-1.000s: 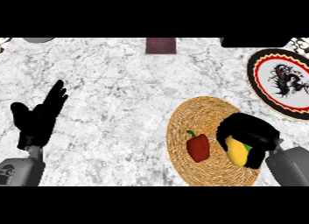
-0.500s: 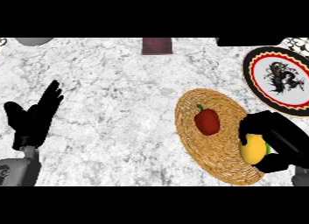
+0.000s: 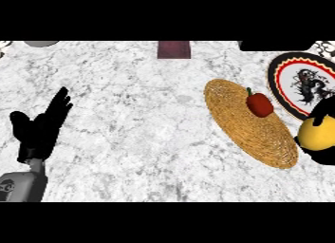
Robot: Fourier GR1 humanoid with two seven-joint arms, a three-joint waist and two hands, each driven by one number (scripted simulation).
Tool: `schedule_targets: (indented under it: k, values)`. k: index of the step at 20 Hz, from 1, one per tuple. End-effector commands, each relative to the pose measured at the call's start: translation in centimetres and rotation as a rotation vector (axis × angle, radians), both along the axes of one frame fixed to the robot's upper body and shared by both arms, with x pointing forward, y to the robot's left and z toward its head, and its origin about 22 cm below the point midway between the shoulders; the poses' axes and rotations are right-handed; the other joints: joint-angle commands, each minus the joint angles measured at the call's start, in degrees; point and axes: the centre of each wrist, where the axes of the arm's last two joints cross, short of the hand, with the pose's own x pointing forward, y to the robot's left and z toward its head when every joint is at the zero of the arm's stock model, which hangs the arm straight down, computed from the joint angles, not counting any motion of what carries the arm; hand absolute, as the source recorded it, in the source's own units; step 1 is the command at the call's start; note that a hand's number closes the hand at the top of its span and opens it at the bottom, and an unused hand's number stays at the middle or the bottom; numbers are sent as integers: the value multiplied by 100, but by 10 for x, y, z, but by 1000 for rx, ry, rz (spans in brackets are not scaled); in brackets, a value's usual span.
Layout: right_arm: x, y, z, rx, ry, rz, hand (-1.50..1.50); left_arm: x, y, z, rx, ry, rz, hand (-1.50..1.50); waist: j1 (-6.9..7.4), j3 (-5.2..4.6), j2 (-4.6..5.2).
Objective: Pick the lemon from the placemat and place it in the plate
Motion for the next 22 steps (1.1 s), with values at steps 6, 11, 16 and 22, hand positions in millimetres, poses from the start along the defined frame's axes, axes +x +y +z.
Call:
schedule_targets:
  k: [6,11,16,22]
  values:
    - [53,-65,27,138,53,-165,150,20,-9,-3,-9,-13,-14,0,88,3,39]
    - [78,-98,0,103,62,-233,150,23,-11,4,1,-9,-22,0,142,8,58]
    - [76,-123,-27,-16,124,-255,150,4,-11,4,-11,-20,-32,0,189,11,52]
    - [86,-133,-34,74,404,-238,150,13,-18,3,1,-15,-63,0,321,19,118]
